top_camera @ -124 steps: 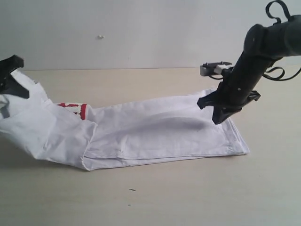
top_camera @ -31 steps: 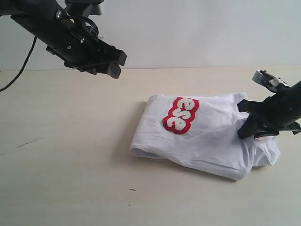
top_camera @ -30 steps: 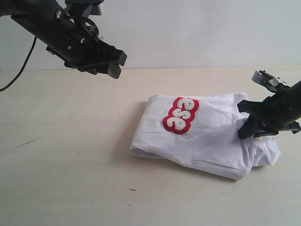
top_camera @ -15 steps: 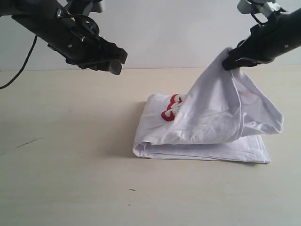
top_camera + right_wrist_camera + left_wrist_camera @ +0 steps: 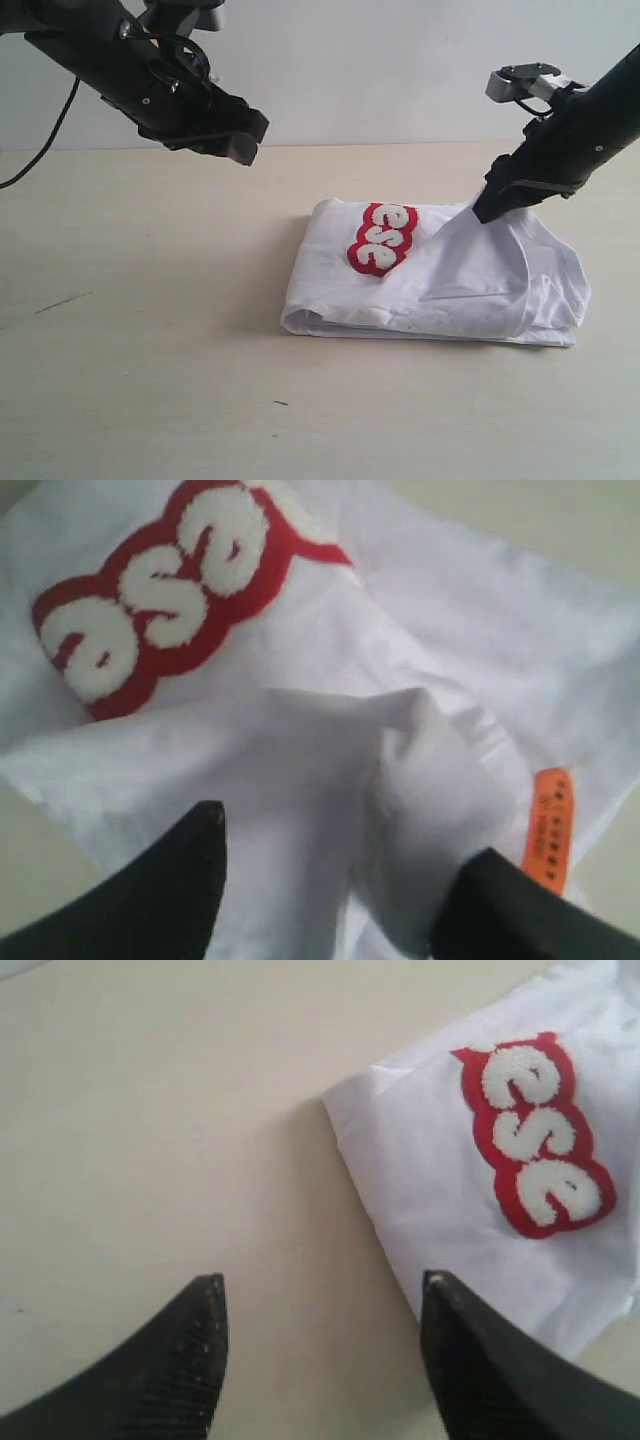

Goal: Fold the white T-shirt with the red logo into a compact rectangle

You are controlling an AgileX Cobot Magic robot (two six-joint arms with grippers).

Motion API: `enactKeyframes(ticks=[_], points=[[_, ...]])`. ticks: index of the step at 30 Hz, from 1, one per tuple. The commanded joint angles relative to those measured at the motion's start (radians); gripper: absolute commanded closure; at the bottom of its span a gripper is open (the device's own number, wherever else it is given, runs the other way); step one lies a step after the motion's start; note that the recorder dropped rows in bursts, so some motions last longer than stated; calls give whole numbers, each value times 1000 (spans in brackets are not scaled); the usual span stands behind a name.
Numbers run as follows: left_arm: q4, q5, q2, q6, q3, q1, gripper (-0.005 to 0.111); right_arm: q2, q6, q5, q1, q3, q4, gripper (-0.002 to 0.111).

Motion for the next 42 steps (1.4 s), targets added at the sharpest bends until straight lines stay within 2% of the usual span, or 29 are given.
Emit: enactKeyframes(ticks=[1,4,7,10,12,17,21,24,28,31,32,36,38,42], points=[[1,28,-9,17,5,1,50,-10,9,152,-1,-48,35,48],[1,32,-9,17,5,1,50,-33,91,168,-1,-76,60,48],[1,32,-9,17,5,1,50,-29,267,275,-1,-59,-22,49],[1,49,-9,17,5,1,50,-5,335,319,-1,-9,-95,51],[1,70,-9,17,5,1,50,-3,349,255,-1,32,-118,51],[1,95,-9,17,5,1,50,-1,545,202,-1,72,-353,51],[-4,100,-9,15,5,1,50,26,626,140,-1,68,-408,51],[-4,100,-9,15,5,1,50,13,600,172,-1,26,-327,52],[-4,100,-9,15,5,1,50,-34,428,189,-1,37,-109,52],[-4,102,-9,15,5,1,50,-29,424,186,-1,74,-120,52],[-4,107,-9,15,5,1,50,-21,424,179,-1,86,-137,52],[-4,116,-9,15,5,1,50,1,661,88,-3,94,-439,52],[-4,114,-9,15,5,1,50,1,729,54,-3,94,-504,52],[-4,108,-9,15,5,1,50,7,745,-38,-3,94,-550,52]])
